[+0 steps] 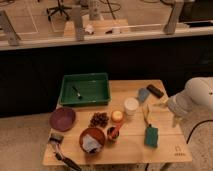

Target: Place sponge in plastic cup

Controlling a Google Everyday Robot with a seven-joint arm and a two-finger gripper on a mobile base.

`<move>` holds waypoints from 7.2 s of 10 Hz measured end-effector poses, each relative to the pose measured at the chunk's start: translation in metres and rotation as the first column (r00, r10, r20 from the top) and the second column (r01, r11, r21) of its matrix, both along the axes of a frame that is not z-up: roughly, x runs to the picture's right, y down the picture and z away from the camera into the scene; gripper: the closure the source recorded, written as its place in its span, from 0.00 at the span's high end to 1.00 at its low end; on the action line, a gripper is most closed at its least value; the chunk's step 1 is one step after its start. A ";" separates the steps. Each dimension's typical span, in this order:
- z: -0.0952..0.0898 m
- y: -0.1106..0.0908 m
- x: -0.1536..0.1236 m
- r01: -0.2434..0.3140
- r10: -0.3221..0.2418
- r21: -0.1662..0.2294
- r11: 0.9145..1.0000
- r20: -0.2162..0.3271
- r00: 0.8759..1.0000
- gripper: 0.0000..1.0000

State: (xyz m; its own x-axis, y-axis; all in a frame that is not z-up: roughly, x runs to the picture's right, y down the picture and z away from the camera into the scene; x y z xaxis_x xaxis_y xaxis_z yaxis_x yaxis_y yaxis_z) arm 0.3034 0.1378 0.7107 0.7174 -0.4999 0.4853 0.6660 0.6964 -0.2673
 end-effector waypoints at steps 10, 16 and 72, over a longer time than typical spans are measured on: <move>0.035 0.049 -0.037 0.304 -0.303 0.017 0.953 0.151 0.941 0.80; 0.067 0.099 -0.038 0.393 -0.391 -0.026 0.919 0.067 0.918 0.80; 0.087 -0.185 -0.362 0.202 -0.267 0.220 0.954 0.326 0.907 0.57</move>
State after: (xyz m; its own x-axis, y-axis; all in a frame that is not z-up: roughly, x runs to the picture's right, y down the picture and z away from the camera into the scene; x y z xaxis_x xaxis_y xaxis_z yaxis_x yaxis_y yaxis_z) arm -0.0590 -0.0471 0.7982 0.3705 -0.7333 0.5701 0.8433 0.5229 0.1245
